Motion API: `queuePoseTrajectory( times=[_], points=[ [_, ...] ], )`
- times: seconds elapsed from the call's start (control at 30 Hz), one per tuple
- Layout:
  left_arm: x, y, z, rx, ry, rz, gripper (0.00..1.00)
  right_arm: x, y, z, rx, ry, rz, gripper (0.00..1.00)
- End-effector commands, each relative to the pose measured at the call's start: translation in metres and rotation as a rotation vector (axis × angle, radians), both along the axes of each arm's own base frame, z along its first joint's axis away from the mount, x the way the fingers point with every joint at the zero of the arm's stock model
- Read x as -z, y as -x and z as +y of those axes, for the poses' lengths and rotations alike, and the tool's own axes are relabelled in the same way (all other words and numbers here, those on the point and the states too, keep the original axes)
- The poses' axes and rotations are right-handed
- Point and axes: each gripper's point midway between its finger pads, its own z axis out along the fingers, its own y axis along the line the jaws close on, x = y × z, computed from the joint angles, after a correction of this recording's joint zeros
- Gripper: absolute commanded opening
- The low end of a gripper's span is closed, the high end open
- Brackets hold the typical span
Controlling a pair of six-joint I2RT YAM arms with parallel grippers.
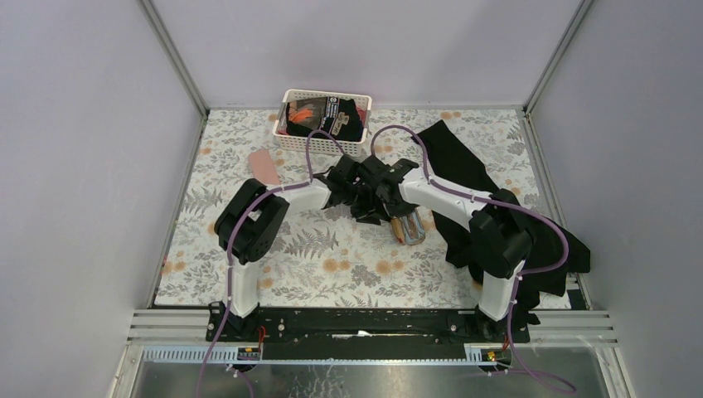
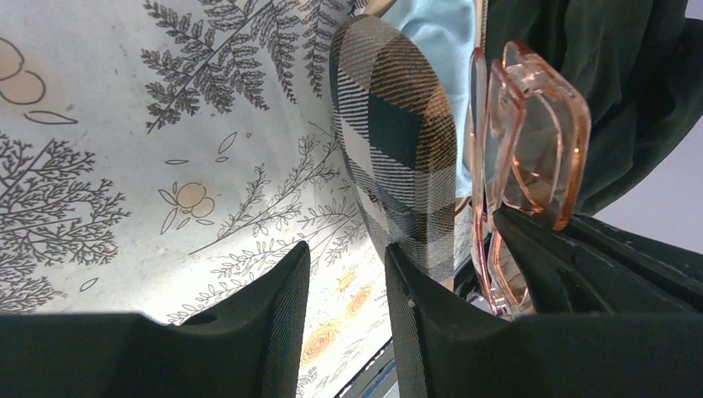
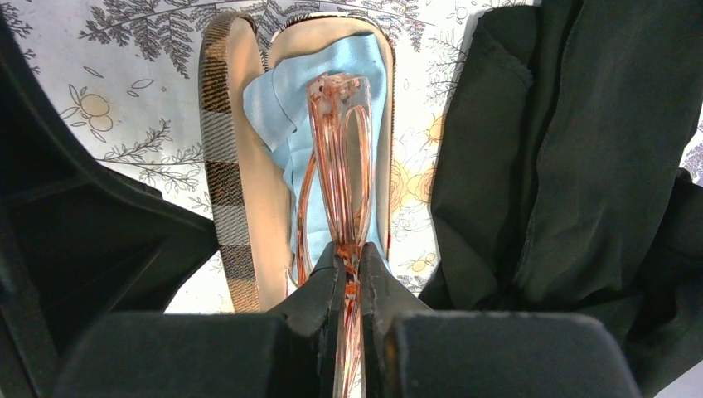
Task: Organize the sunglasses
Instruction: Place the sunglasses in the sunglasses case.
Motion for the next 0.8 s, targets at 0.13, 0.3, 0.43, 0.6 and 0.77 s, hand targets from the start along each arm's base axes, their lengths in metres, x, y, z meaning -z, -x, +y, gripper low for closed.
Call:
queuePoseTrajectory(
  times=[0.13,0.3,0.43,0.6,0.77],
  points=[
    [-0.009,-0.01,-0.013,0.014,0.034,-0.02,0.43,-0.006,0.0,-0.001,-0.022,-0.085,0.072,0.05],
    [-0.018,-0.013,-0.018,0.015,0.049,-0.034,0.43,-0.008,0.003,-0.001,-0.017,-0.152,0.105,0.06],
    [-0.024,-0.016,-0.021,0.018,0.061,-0.044,0.43,-0.01,0.002,-0.006,0.005,-0.173,0.109,0.06],
    [-0.025,-0.018,-0.023,0.02,0.061,-0.04,0.43,-0.008,0.004,-0.011,0.02,-0.207,0.125,0.06],
    [-0.026,-0.019,-0.027,0.021,0.068,-0.038,0.43,-0.012,0.006,-0.016,0.035,-0.215,0.121,0.06]
  ],
)
